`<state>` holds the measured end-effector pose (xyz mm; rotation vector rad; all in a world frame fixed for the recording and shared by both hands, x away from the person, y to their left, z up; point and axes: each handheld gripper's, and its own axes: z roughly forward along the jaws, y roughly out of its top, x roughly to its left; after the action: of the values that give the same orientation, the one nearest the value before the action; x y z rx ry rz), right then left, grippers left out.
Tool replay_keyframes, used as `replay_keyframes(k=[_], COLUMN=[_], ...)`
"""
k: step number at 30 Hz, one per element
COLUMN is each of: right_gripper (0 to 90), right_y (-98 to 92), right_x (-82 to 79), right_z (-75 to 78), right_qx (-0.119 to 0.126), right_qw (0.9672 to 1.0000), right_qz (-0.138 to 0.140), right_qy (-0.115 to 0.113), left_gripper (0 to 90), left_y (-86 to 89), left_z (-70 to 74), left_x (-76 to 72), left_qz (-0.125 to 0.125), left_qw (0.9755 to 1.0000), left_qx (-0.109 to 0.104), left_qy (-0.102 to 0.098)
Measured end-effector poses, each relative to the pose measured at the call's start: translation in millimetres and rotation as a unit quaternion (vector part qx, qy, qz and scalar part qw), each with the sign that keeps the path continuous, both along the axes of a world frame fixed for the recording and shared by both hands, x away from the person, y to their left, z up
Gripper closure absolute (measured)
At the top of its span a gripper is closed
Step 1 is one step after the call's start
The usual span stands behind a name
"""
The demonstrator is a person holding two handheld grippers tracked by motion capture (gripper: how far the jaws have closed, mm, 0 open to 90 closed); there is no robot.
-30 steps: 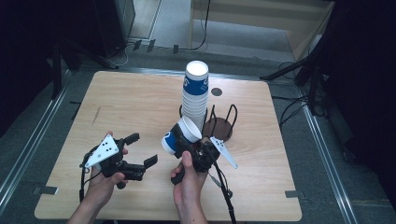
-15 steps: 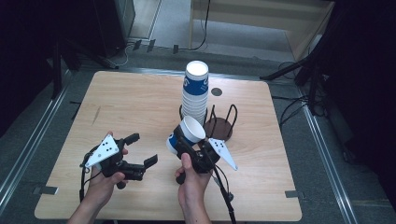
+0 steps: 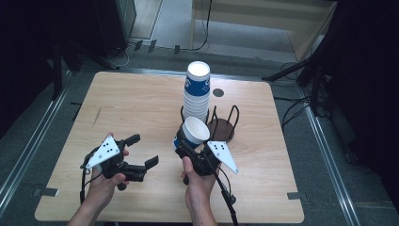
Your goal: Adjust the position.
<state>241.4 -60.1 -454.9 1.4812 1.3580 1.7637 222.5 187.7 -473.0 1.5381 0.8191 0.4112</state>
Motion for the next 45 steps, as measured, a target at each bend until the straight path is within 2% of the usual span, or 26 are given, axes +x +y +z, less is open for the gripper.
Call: replay_keyframes(k=[7,14,20,30,34,37,39,41,43,45], right_gripper=[20.2,20.2,20.2,20.2,20.2,20.1,20.1,20.1,20.1,20.0], right_y=[-2.1,-5.2,-7.6,-9.3,-10.0,-10.3,-10.8,-11.2,-12.2,-13.3], right_x=[-0.5,-1.6,-3.8,-5.1,-6.1,-6.4,-6.4,-6.8,-6.8,-7.0], right_z=[0.5,1.0,2.1,2.6,2.4,2.2,1.9,1.4,0.8,0.4], right_qx=[-0.041,-0.079,-0.111,-0.176,-0.206,-0.218,-0.23,-0.233,-0.242,-0.247], right_qw=[0.9989,0.9958,0.9916,0.9784,0.9711,0.9678,0.964,0.9632,0.9603,0.9589], right_qz=[-0.003,-0.003,-0.003,-0.013,-0.014,-0.014,-0.017,-0.014,-0.017,-0.018], right_qy=[-0.021,-0.045,-0.068,-0.107,-0.12,-0.125,-0.131,-0.133,-0.137,-0.139], left_gripper=[0.0,0.0,0.0,0.0,0.0,0.0,0.0,0.0,0.0,0.0], left_y=[0.6,0.5,-1.5,2.1,2.9,3.9,5.3,6.4,7.5,8.3], left_z=[-1.4,-1.4,-2.5,-2.6,-2.6,-2.0,-1.5,-1.1,-0.9,-0.9], left_x=[0.3,0.4,0.2,2.6,2.8,2.5,2.4,2.3,2.5,2.7], left_qz=[0.001,0.002,-0.001,0.004,0.006,0.007,0.008,0.011,0.012,0.014], left_qw=[1.0,1.0,1.0,1.0,1.0,1.0,1.0,0.9999,0.9999,0.9999], left_qx=[0.002,0.001,0.005,0.002,0.001,-0.002,-0.002,-0.003,-0.005,-0.006], left_qy=[0.002,0.003,0.004,0.006,0.006,0.006,0.005,0.005,0.005,0.006])
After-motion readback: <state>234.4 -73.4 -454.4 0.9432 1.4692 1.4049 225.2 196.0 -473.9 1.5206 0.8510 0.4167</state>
